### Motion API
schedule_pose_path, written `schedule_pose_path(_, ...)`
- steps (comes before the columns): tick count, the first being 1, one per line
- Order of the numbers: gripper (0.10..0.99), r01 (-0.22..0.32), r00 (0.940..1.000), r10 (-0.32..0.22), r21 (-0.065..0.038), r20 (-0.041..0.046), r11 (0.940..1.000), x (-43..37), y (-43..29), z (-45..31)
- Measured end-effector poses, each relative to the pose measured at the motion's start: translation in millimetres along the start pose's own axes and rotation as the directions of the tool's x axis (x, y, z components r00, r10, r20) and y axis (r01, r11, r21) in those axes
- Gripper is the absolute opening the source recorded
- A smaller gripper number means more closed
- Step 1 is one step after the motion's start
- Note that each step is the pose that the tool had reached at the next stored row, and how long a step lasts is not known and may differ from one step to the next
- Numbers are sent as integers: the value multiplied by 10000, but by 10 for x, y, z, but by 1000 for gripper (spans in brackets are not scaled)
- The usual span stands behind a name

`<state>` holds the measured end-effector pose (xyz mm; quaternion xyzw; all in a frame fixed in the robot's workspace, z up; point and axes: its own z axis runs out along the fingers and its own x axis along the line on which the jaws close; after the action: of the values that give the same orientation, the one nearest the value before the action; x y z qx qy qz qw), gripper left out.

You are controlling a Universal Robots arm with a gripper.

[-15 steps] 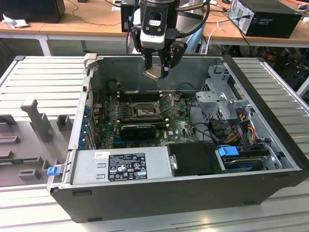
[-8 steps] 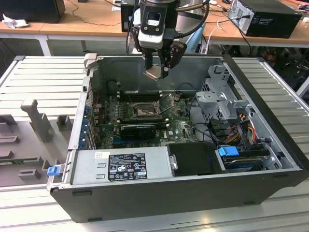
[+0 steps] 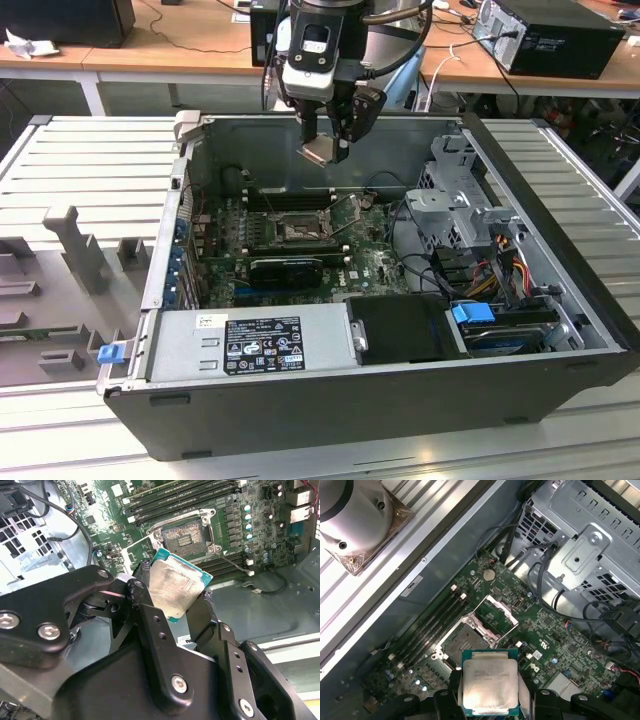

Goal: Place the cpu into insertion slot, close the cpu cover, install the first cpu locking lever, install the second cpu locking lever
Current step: 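Place the cpu into insertion slot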

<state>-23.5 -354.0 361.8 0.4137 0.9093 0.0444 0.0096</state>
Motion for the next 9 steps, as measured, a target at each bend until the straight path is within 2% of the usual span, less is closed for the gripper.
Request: schedule_pose_path(9, 533, -600, 9982, 600, -13, 54, 9982, 0, 0, 1)
